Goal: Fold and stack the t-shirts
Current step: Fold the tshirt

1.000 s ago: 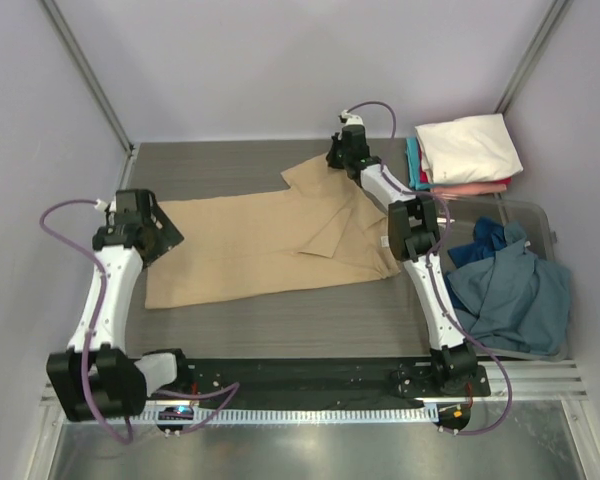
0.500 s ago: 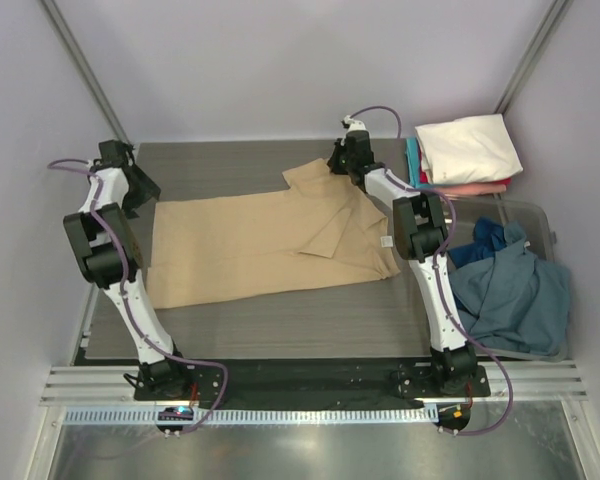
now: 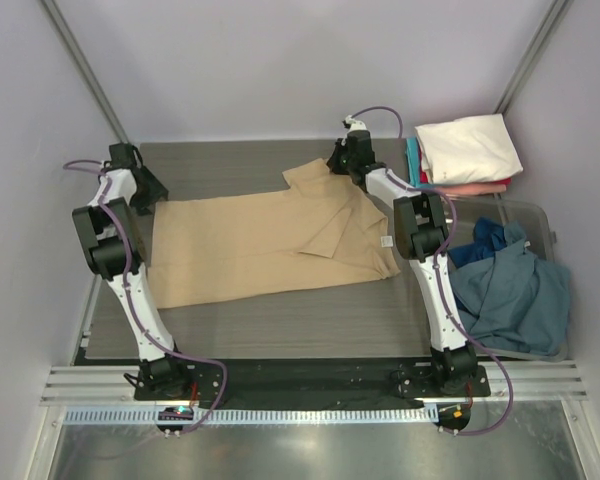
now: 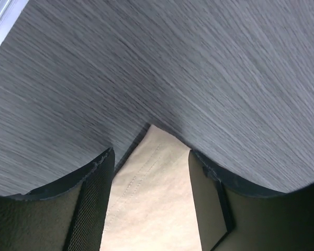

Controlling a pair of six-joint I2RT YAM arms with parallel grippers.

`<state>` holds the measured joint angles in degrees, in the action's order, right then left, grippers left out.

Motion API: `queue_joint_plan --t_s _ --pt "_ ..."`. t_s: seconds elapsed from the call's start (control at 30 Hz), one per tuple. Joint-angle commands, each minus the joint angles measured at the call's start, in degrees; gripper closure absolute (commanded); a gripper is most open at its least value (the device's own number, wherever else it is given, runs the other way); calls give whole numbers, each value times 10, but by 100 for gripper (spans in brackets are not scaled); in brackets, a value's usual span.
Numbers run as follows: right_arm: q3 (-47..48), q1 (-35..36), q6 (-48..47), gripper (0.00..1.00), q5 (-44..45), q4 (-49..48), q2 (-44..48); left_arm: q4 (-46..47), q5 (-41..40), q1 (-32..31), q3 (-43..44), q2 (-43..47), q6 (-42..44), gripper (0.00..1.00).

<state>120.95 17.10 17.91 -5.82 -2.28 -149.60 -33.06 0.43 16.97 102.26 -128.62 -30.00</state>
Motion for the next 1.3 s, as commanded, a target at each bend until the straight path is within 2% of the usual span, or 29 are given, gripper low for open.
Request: queue_joint_plan --t_s 0.0,0.13,0.33,0.53,0.6,0.83,0.93,1.07,1.17,1.27 --pt "-2 0 5 99 -12 8 29 23 12 -3 9 -23 0 41" --pt "-1 -1 5 99 -15 8 28 22 10 -9 17 -40 5 46" --pt "-2 -1 4 99 -16 8 27 22 17 -11 19 -45 6 64" --pt "-4 -1 -3 99 -20 7 32 20 24 -12 15 -36 13 94" --pt "-9 -2 -7 99 -22 4 35 21 25 -12 8 -30 14 100" --pt "-31 -1 -24 99 -38 -32 72 18 4 -11 -13 8 7 100" --pt "-10 -3 -35 99 -43 -14 85 12 -1 -10 -17 31 2 100" --pt "-29 -2 -31 99 -61 -11 127 11 0 -9 -27 64 -3 100" --pt "-62 -2 -26 99 -66 -13 163 18 -1 -7 -51 103 -16 100" --pt "-108 -1 -23 99 -67 -15 203 61 -18 -5 -113 158 -33 100"
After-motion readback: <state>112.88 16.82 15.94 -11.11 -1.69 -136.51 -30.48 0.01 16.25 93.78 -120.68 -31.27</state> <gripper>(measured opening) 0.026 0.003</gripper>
